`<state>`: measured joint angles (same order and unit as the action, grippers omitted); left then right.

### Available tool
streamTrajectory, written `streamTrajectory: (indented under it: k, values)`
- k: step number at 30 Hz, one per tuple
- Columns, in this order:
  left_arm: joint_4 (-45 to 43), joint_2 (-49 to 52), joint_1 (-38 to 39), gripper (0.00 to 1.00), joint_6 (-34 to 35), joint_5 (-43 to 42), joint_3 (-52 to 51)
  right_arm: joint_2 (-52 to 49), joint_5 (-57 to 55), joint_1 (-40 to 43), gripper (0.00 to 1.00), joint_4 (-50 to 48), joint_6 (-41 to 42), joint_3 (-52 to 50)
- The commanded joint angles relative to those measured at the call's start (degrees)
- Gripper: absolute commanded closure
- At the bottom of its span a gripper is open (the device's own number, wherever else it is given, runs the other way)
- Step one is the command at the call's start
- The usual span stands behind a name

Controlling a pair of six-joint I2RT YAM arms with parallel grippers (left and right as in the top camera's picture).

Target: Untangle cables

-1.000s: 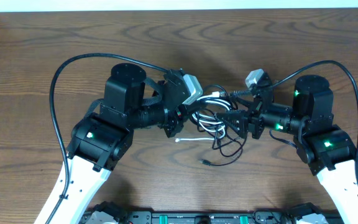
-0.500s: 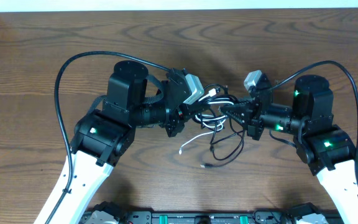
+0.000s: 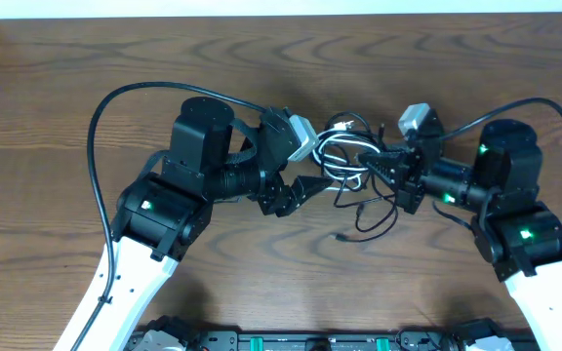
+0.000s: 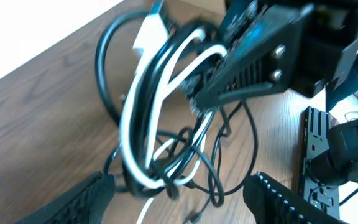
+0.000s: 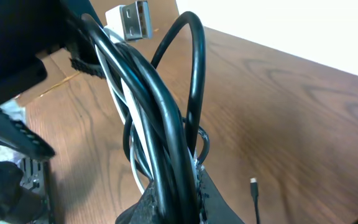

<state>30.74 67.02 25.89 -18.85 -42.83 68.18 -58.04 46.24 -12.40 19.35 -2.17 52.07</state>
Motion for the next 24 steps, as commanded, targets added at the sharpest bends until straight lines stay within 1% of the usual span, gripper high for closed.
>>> streamTrajectory:
  k: [1,21,24]
  values:
    - [0.5,-0.2,-0.1,0.28,0.1,0.5,0.9,2.8,0.5,0.5,0.94,-0.5,-0.5,0.6]
    - [0.5,-0.2,-0.1,0.27,0.1,0.4,0.9,8.4,1.0,0.5,0.96,-0.8,0.7,0.6]
    - [0.5,-0.2,-0.1,0.26,0.1,0.4,0.9,8.6,2.6,0.5,0.96,-1.0,0.8,0.6]
